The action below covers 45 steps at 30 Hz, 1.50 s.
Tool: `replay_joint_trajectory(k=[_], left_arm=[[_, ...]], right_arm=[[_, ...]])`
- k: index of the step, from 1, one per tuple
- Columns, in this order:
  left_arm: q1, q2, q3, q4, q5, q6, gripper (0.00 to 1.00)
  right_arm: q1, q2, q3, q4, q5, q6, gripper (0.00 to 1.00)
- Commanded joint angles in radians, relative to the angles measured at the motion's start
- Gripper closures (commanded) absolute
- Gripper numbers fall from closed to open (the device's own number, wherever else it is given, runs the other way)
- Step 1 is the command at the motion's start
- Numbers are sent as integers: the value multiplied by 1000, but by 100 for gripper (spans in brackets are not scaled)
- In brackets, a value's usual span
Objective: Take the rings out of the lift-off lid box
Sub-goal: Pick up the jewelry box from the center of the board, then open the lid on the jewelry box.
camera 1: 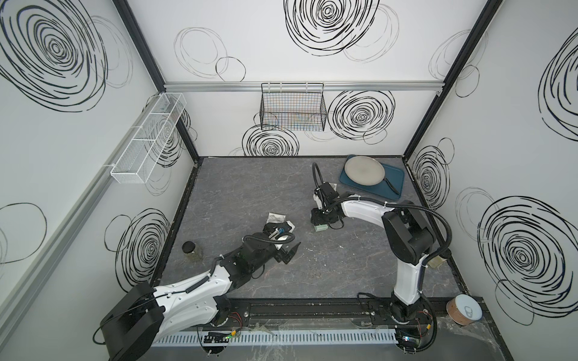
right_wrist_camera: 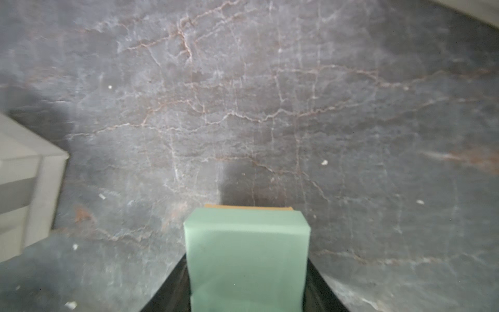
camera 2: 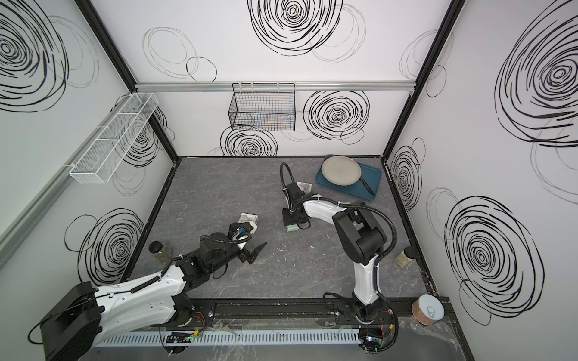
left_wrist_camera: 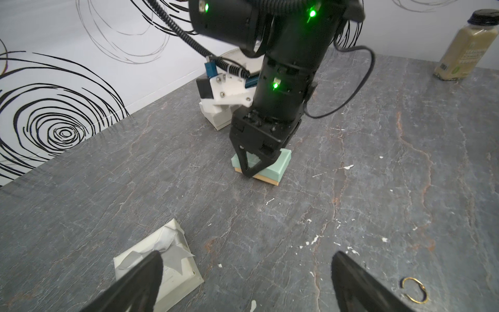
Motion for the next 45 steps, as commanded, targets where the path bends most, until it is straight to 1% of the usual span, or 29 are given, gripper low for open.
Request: replay_joint_trajectory(k=[1,3,6,11,16,24,28,34,39,45], left_arm=[[5,37,39,76,34,38,0],[9,69,41,137,64,50,0],[13,118,42,200,124,66,0],[13,220,68,283,205,95,0],[13,298,82,390,235,107,0],[14,386,117,460,269,108,0],[19,420,118,502,275,75,0],[37,462,112,576,307,22,3],[44,482,117,593,325,15,5],[45,509,119,610,320,20,7]], right_arm=[[-60,-84,-64,102,-260,1,49],[-100,-124,-122,158,-412,13,49],[-142,-168,-181,216,-568,22,49],[-179,-208,-259,315,-759,52,49],[-188,-227,-313,383,-871,80,49],[-187,-246,-350,436,-934,108,49],[-186,-247,-352,453,-951,115,49],[-180,-255,-354,454,-963,114,49],[-173,-261,-360,460,-965,114,49],[-158,-257,-358,464,-965,115,48]])
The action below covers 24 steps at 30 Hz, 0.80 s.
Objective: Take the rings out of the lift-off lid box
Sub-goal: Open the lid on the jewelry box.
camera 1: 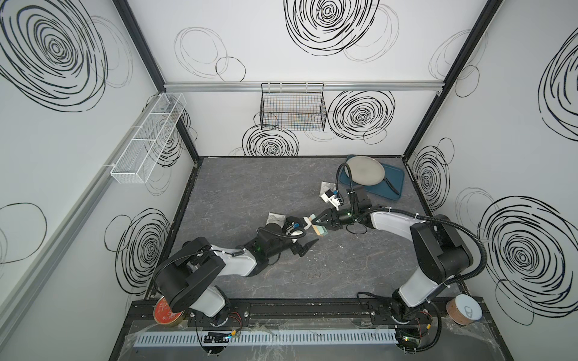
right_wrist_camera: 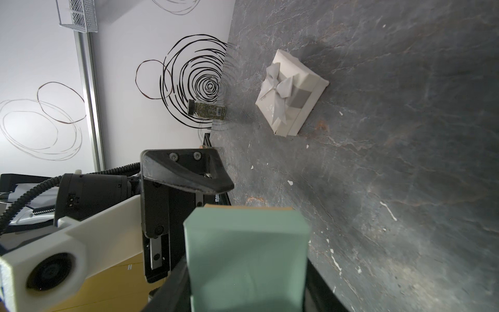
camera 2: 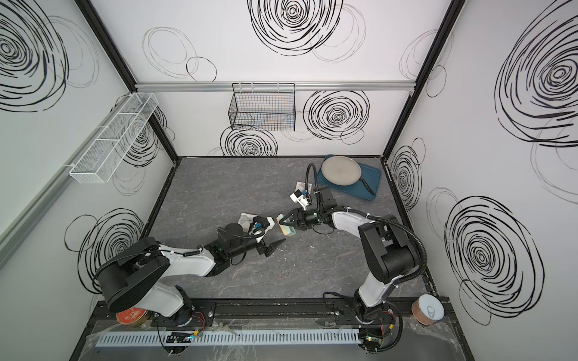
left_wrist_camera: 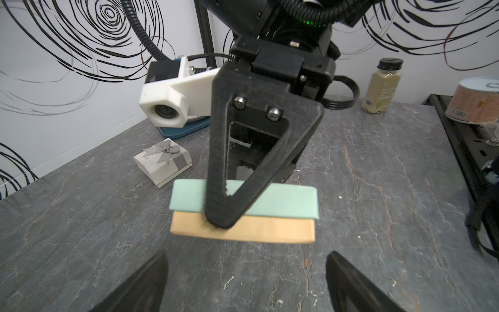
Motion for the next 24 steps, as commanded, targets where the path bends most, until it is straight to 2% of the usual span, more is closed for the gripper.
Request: replay_joint_trajectory(k=[1,24], left_arm=[[6,21,22,78,12,-4,7],[5,34,17,88,-32,11,8]], right_arm=[[15,-25,-4,30,-21,14,49],[61,12,7,58,-24,28,49]])
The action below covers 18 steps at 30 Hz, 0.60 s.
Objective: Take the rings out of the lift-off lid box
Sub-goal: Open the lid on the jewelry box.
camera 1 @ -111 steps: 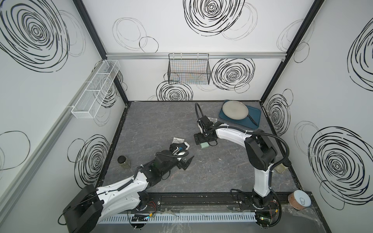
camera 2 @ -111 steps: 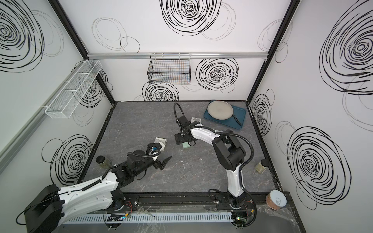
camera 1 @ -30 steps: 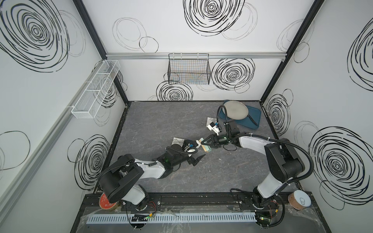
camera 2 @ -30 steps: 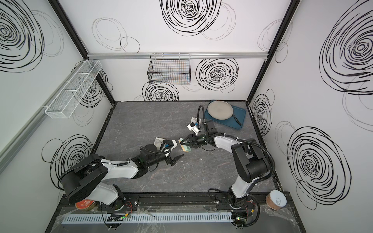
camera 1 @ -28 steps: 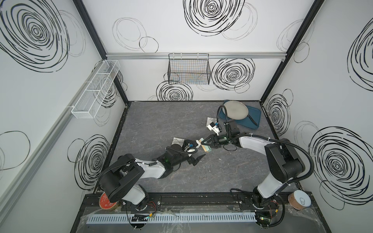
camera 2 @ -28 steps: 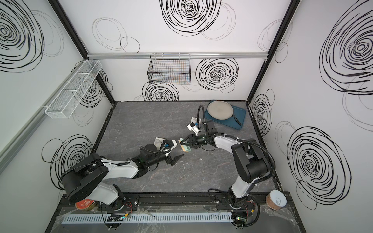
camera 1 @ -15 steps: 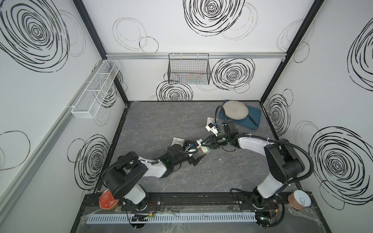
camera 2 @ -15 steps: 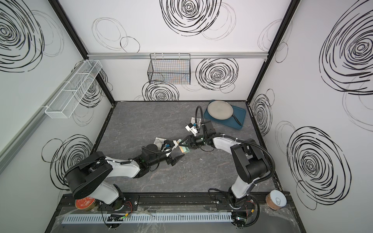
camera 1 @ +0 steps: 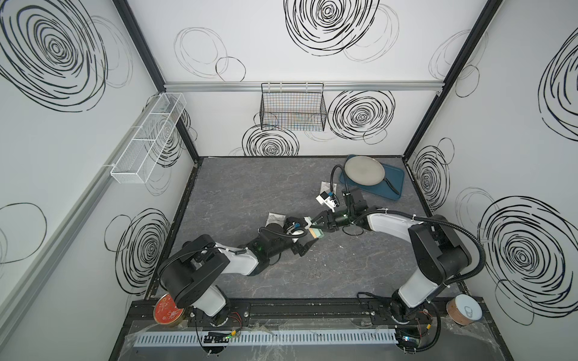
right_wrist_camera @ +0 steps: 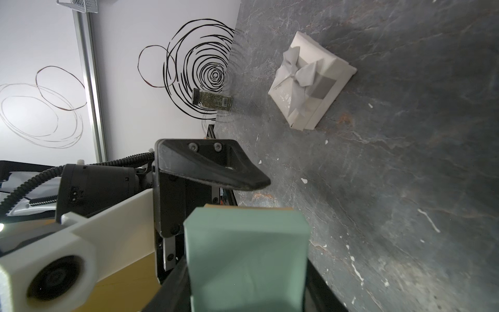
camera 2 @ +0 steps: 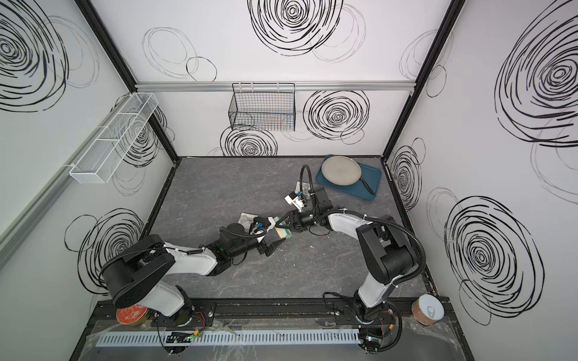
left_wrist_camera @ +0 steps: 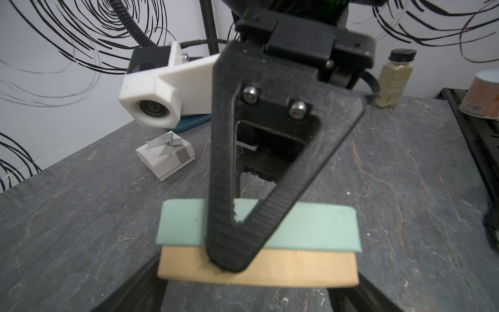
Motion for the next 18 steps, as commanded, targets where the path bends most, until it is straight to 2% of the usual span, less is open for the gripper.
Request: replay_joint_trajectory(k=[1,11,18], left_arm=[[4,1,13,76,-9,11,9],[4,-12,16,53,-7,13,15],[4,-24,15,37,-12,18,16]], right_arm=[[9,11,8,29,-21,6,49],[6,11,3,29,-14,7,49],[-6,5,-3,34,-11,13,46]])
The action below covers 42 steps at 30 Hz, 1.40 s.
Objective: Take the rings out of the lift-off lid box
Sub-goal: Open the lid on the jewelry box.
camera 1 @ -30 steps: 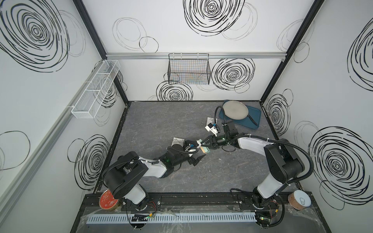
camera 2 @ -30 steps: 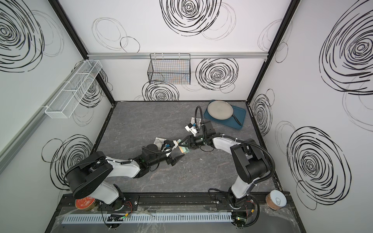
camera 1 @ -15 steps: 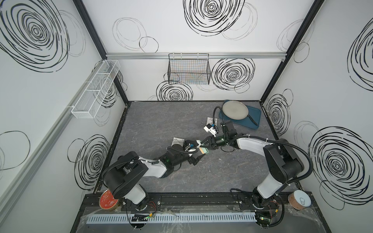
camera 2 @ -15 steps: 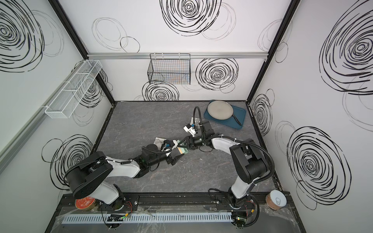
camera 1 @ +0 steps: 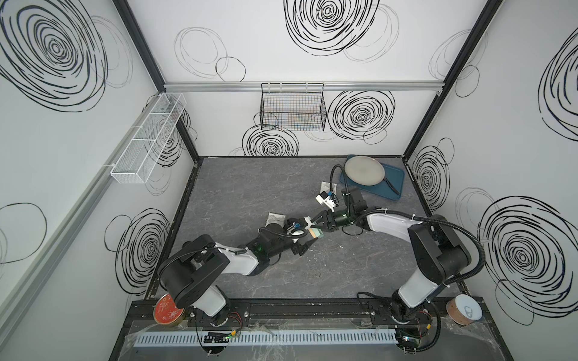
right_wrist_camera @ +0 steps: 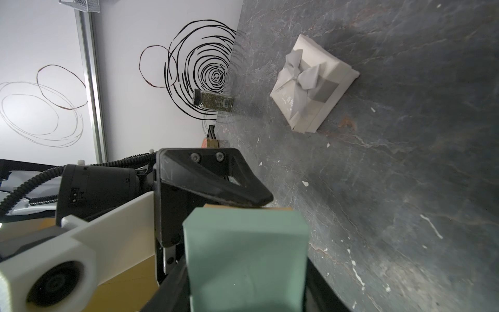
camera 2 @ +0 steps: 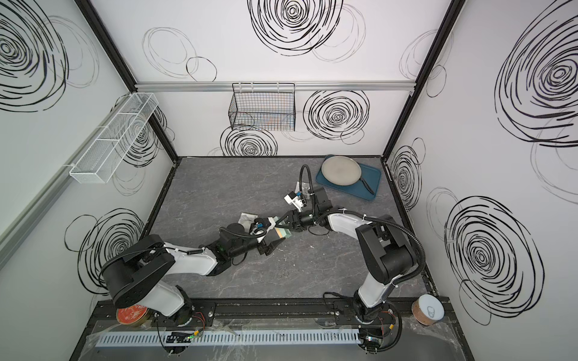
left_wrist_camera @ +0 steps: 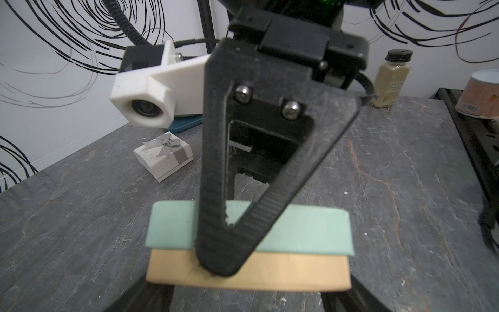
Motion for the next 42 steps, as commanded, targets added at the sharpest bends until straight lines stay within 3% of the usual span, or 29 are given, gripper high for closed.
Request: replay_joint_trajectory(k=[1,13,18,28,42], left_arm=[[5,-23,14,36,-10,18,16],[4,-33,13,19,-20,22,17],[3,-37,-10,75,31,49,12],[10,-24,8,49,29,64,9],[10,-20,20,40,29,56,17]], right_arm=[[-10,0,-6,19,-12,10,46],[-36,-24,-32,54,-19,39,49],[-29,-22,-30,60,-35,39,49],[-6,-8,-18,51,-45,27,50],[11,23,12,48,-48,27,50]])
